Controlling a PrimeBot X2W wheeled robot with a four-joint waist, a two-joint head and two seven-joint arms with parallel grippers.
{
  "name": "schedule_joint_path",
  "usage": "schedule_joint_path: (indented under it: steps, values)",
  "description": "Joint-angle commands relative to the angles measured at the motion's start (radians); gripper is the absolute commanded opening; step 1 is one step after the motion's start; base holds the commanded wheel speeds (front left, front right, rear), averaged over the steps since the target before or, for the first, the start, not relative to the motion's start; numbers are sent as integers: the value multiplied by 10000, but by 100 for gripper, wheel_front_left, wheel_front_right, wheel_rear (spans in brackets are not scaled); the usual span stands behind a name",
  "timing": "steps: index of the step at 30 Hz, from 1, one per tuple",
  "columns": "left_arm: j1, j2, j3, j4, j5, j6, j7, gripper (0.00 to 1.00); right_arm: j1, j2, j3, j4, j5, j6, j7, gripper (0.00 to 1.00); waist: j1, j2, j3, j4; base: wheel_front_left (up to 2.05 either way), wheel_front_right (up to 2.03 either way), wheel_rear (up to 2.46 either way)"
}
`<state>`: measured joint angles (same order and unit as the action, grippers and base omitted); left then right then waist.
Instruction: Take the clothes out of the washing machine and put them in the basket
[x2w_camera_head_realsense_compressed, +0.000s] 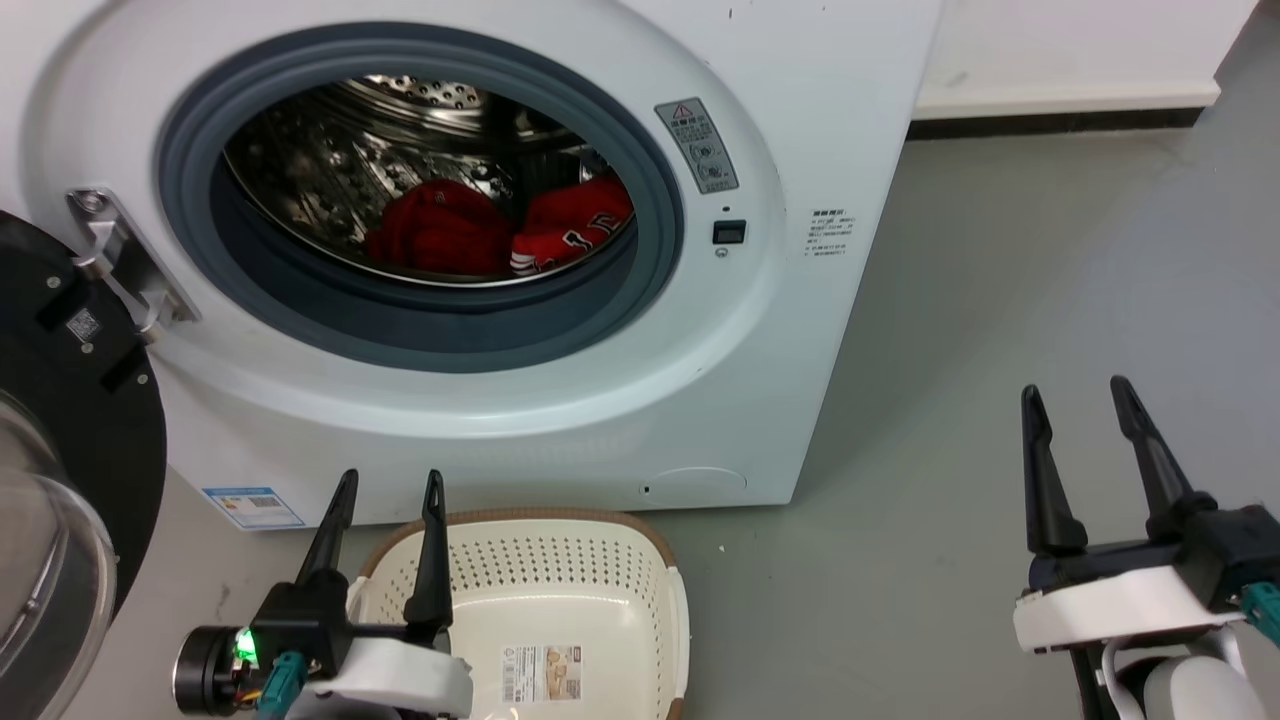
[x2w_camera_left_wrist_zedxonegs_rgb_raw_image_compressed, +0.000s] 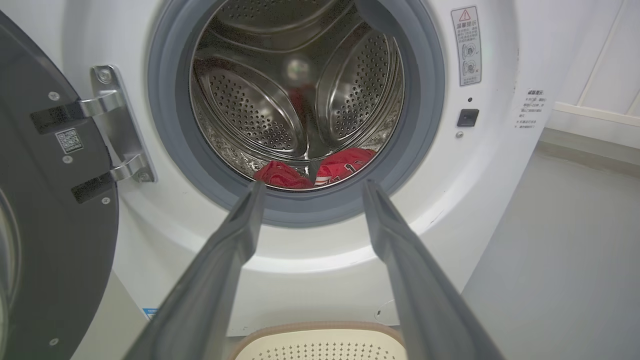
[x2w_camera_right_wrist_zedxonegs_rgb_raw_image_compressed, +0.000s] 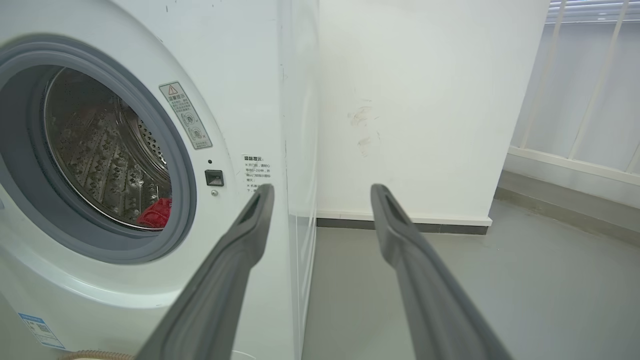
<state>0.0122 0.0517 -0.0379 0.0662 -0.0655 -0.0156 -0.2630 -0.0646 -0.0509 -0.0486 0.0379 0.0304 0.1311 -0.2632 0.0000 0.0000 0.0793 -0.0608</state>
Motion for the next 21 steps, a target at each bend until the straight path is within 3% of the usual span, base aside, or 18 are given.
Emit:
schedule_joint_path:
  steps: [1,4,5,9,15,21]
  values:
    - [-294,-21,47,132,67,-91,-28,100,-264,14,27,-101,82,-7,-25,100,0,0,294,-63,0,0,0]
    - [-748,-15,221,517,-34,-281,-26,100,-465,11,-2,-294,111,-8,-23,100,0,0,890,-139,0,0,0]
    - [-1647,218,200,875,133,-564,-28,100,-814,16,-61,-604,160,-7,-23,100,0,0,1760,-191,0,0,0]
    - [-3156,795,333,1551,217,-805,-28,100,-1333,16,-8,-905,192,-7,-23,100,0,0,2965,-430,0,0,0]
    - [-5887,2007,276,3202,89,-1057,-8,100,-2026,17,151,-1266,274,-7,-23,100,0,0,4637,-923,0,0,0]
    - [-9214,3311,-510,5007,-127,-1141,1091,100,-2539,19,302,-1599,501,-8,-23,100,0,0,5955,-1417,0,0,0]
